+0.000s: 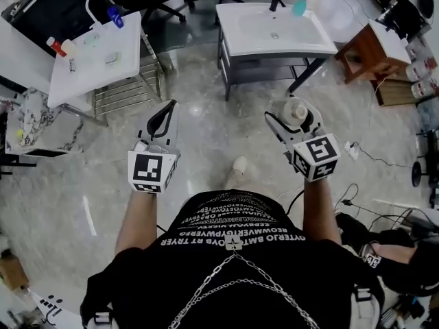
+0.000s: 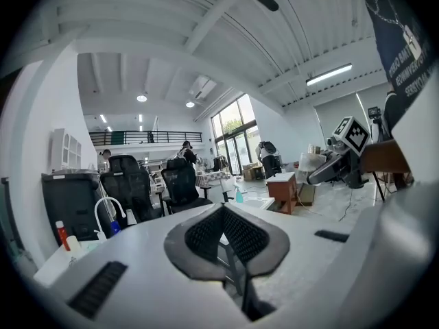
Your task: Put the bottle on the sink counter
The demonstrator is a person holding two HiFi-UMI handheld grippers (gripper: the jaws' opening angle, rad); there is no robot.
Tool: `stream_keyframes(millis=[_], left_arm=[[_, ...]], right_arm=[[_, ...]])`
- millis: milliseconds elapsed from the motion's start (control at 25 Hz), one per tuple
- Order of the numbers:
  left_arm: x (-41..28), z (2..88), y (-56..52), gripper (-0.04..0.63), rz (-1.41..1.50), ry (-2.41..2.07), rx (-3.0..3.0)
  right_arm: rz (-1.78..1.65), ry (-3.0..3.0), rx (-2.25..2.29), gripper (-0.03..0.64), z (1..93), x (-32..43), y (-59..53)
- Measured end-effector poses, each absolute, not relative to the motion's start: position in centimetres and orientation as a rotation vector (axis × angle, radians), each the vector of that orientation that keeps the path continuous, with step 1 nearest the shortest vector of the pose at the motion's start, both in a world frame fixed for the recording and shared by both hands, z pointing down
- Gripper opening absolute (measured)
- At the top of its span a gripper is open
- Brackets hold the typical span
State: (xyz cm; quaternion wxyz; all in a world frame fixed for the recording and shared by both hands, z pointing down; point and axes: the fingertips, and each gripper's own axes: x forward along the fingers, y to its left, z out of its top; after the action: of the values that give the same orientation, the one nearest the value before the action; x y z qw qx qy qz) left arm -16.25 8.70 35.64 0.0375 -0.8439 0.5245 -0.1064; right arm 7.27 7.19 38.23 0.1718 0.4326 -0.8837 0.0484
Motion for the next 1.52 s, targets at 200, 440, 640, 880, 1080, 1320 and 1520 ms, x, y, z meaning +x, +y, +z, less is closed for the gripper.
stream_keyframes(millis=[200, 440, 640, 880, 1080, 1320, 1520], left_arm=[[-14.3, 36.4, 4.2, 0.006, -0.350, 1.616, -2.623], [-11.4, 36.2, -0.1, 0.006, -0.364, 1.621, -2.622], [-9.1, 35.8, -3.7, 0.006, -0.341, 1.654, -2.619], [-5.1, 34.7, -5.8, 0.006, -0.409, 1.614, -2.532], [-4.9, 35.5, -6.6, 0.006, -0.410, 1.669, -2.551], [-5.9, 37.4, -7.8, 0.006, -0.424, 1.730, -2.589], [-6.7, 38.5, -10.7, 0.005, -0.414, 1.721, -2.634]], right_arm=[[0.141, -2.498, 1.166, 0.330, 38.4, 8.1, 2.8], [0.146, -2.520, 1.107, 0.331, 38.6, 10.2, -1.4], [0.170, -2.532, 1.083, 0.331, 39.6, 12.8, -4.3], [0.165, -2.550, 1.070, 0.331, 39.8, 15.5, -7.4], [0.156, -2.571, 1.039, 0.330, 39.6, 16.1, -9.1], [0.183, -2.573, 1.015, 0.330, 41.0, 15.7, -10.4], [0.232, -2.545, 1.005, 0.330, 42.8, 14.4, -12.3]])
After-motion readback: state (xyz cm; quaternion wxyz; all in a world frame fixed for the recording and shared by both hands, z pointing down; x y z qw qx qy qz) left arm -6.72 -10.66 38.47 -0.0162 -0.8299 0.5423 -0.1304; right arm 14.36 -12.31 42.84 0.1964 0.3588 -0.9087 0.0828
